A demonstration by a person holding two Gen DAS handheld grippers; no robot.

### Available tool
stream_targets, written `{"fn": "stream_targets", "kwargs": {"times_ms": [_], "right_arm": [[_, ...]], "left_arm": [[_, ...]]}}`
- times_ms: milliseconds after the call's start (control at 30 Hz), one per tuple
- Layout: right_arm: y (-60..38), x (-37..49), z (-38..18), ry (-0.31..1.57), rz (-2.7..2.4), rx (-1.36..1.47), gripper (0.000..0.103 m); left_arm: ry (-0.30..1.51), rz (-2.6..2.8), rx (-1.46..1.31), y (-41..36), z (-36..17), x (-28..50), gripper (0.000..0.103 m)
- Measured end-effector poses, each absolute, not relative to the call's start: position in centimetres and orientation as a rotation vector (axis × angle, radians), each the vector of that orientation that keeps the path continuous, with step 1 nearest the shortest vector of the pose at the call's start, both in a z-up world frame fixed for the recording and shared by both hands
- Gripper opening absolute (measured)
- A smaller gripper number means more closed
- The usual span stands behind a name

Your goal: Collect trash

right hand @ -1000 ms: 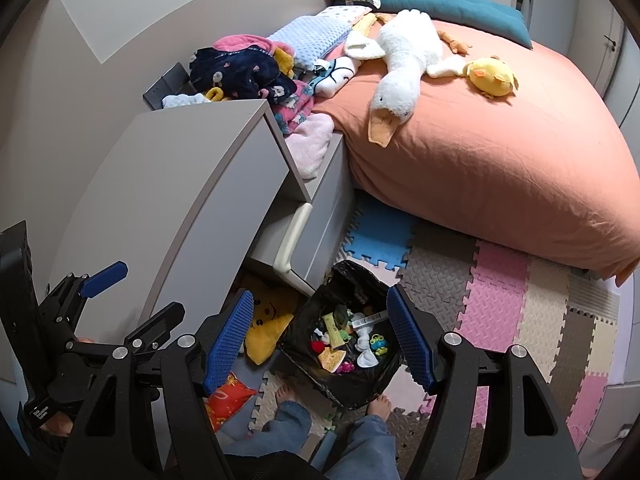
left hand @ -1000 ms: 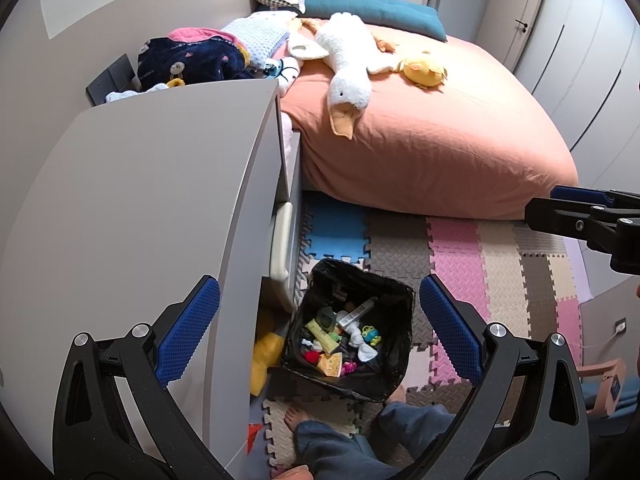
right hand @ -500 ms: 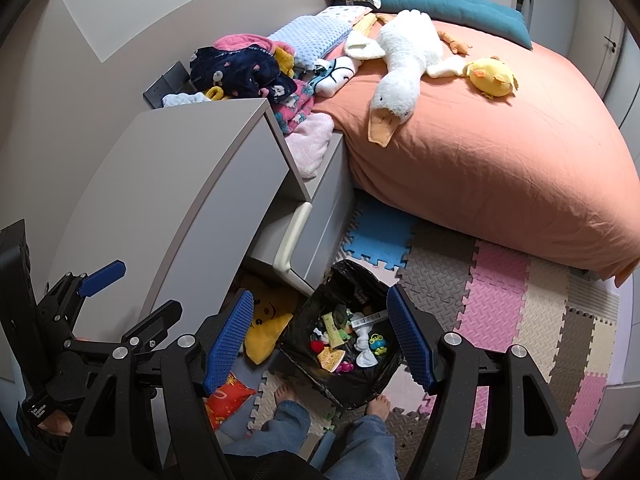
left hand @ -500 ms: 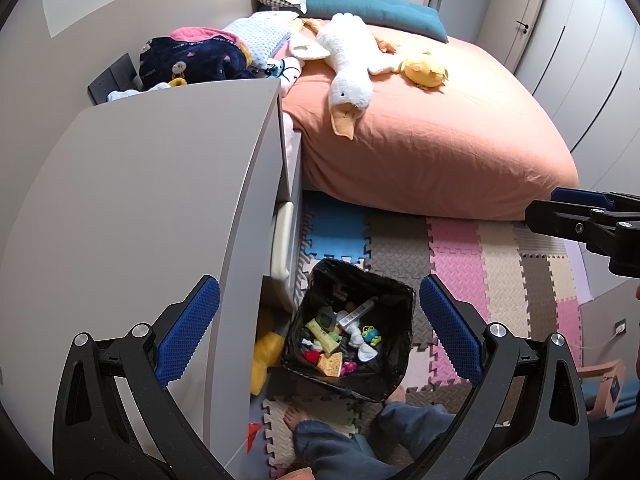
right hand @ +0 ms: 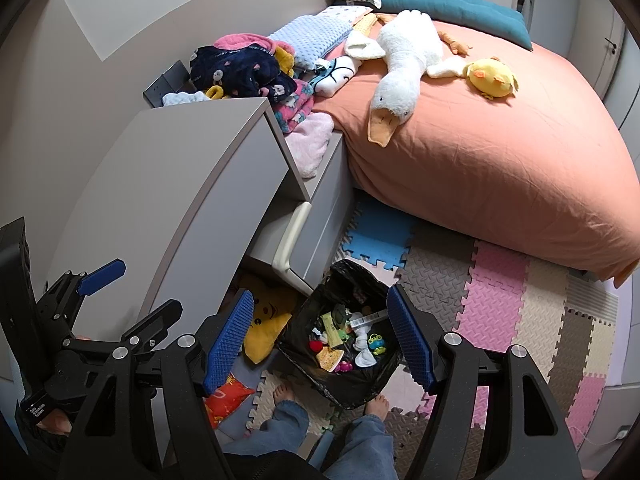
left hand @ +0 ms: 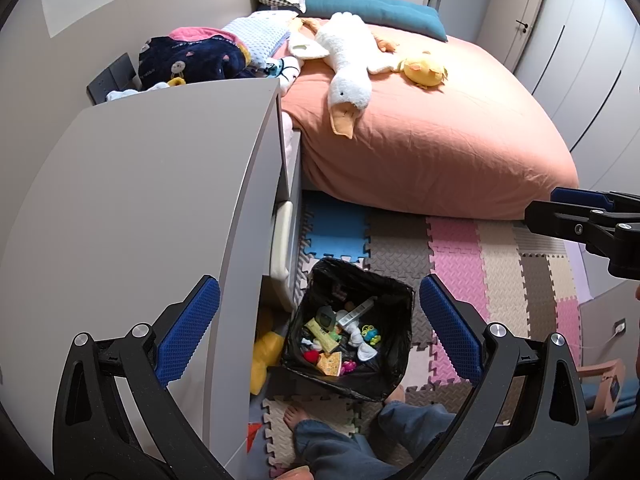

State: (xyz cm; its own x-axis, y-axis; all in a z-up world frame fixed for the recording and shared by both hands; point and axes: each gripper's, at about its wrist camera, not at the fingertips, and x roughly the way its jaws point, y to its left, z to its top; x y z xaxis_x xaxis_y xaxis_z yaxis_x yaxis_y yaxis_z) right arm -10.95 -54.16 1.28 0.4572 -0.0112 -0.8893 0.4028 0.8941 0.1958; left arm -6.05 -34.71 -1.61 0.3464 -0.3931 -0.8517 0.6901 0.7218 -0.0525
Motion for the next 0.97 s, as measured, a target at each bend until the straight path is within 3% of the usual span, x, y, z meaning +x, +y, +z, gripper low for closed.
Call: {"fn": "stream_targets", "kwargs": {"times_ms": [967], "right_arm": [[-53.90,-10.87,1.26,1.073,-0.268,0.411,0.070]], "left_arm": [[0.989,-0.723,0.337,-34.57,-1.54,-6.13,0.096]]}}
